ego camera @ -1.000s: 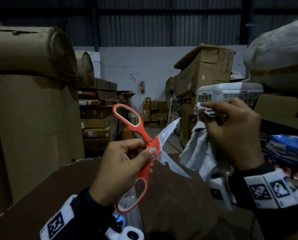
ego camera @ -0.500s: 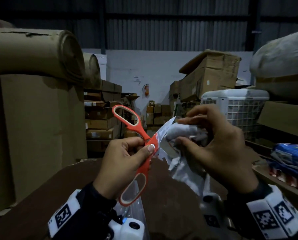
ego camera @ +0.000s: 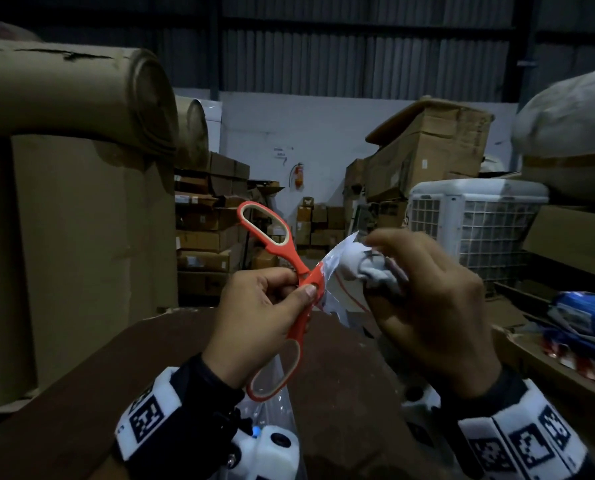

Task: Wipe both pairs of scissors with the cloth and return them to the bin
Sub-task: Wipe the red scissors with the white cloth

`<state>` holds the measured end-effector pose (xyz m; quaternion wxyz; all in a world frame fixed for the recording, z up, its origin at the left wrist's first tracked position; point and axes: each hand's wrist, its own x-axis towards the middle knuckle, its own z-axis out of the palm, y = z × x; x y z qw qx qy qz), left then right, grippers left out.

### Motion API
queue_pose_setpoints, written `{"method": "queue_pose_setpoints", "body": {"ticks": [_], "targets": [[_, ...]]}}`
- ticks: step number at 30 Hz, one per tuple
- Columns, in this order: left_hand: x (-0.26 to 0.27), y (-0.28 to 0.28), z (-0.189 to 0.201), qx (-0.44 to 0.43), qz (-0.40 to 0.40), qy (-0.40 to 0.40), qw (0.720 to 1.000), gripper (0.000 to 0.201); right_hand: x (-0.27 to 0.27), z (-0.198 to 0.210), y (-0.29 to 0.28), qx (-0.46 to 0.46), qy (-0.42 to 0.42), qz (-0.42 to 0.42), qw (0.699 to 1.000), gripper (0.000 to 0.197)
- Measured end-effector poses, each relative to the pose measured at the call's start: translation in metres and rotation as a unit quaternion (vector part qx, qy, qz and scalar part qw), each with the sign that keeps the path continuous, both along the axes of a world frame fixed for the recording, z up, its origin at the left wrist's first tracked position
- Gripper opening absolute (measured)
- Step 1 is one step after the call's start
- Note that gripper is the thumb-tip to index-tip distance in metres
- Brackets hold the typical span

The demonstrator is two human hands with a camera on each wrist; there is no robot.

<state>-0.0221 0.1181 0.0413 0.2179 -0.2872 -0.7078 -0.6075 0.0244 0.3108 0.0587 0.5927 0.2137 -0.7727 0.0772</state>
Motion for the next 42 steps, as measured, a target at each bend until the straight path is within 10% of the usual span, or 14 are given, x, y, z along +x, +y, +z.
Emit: {"method": "queue_pose_setpoints", "body": {"ticks": [12, 27, 42], "targets": [[0.000, -0.002, 0.001, -0.023, 0.003, 0.032, 0.999, 0.017, -0.011, -0.007, -0.007, 0.149, 0.054, 0.068, 0.985, 0.011], [0.017, -0.002, 0.007, -0.019, -0.091, -0.025, 0.995, 0.012, -0.036, 0.001, 0.055, 0.044, 0.068, -0.084, 0.993, 0.010], [0.003, 0.005, -0.003, -0.029, -0.054, 0.003, 0.998, 0.016, -0.014, -0.004, -0.001, 0.109, 0.050, 0.049, 0.992, 0.021]]}}
